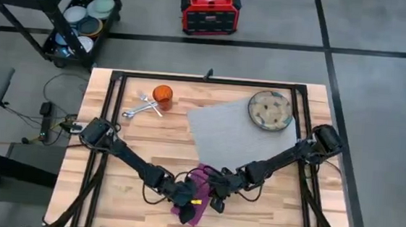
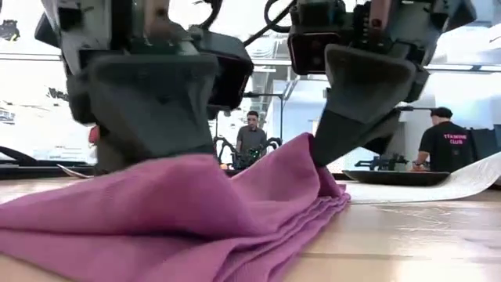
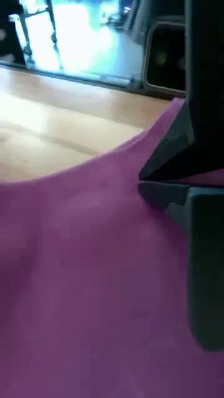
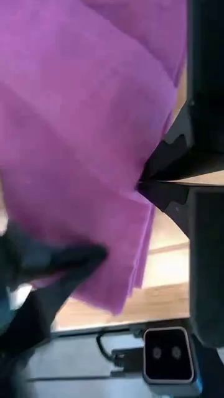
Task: Set table place
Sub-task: Fold the purple napkin
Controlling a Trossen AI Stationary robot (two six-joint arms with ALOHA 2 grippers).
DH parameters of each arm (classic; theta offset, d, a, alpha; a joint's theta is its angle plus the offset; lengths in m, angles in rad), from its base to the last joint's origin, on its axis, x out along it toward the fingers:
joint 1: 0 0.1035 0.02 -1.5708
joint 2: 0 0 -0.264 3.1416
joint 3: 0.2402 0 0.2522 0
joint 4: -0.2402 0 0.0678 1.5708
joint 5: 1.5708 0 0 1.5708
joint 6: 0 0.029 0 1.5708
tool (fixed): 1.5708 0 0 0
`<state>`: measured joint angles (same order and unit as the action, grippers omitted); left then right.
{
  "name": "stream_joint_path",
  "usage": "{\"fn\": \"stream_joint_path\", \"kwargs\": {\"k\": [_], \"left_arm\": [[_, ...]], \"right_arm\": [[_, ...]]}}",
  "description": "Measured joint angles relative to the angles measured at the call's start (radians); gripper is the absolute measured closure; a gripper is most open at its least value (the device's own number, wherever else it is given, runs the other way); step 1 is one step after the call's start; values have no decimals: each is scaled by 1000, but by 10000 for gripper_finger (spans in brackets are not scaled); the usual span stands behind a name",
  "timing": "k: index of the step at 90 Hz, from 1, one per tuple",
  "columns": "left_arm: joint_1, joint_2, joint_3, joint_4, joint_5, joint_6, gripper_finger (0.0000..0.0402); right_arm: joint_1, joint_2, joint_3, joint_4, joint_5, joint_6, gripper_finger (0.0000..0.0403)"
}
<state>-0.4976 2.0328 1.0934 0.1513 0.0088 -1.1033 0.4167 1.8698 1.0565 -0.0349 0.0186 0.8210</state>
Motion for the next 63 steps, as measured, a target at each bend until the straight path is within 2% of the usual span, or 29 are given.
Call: {"fn": "stream_joint_path", "kwargs": {"k": [7,11,18,23,27,38,49,63], "left_arm": [[-1,7,-1,14,-5,5,401],[-2,7,0,20,-4,4,401],[-2,9,-1,24,3,-1,401],[-4,9,-1,26,5,1,401],[-5,10,-1,27,5,3,401],[-5,10,-2,27,4,3,401],[-5,11,-4,33,5,10,401],[22,-34,-5,26,-7,122,401]], "right_arm": [[-21,9,1,-12,40,-10,403],[-45,16,6,-90,163,80,403],[-81,-5,-2,-367,399,344,403],[-77,-37,-3,-478,532,390,403],[-58,-64,-3,-496,581,367,403],[-1,-119,2,-476,582,325,403],[2,-117,0,-425,589,323,403],[25,-118,0,-415,551,339,403]]}}
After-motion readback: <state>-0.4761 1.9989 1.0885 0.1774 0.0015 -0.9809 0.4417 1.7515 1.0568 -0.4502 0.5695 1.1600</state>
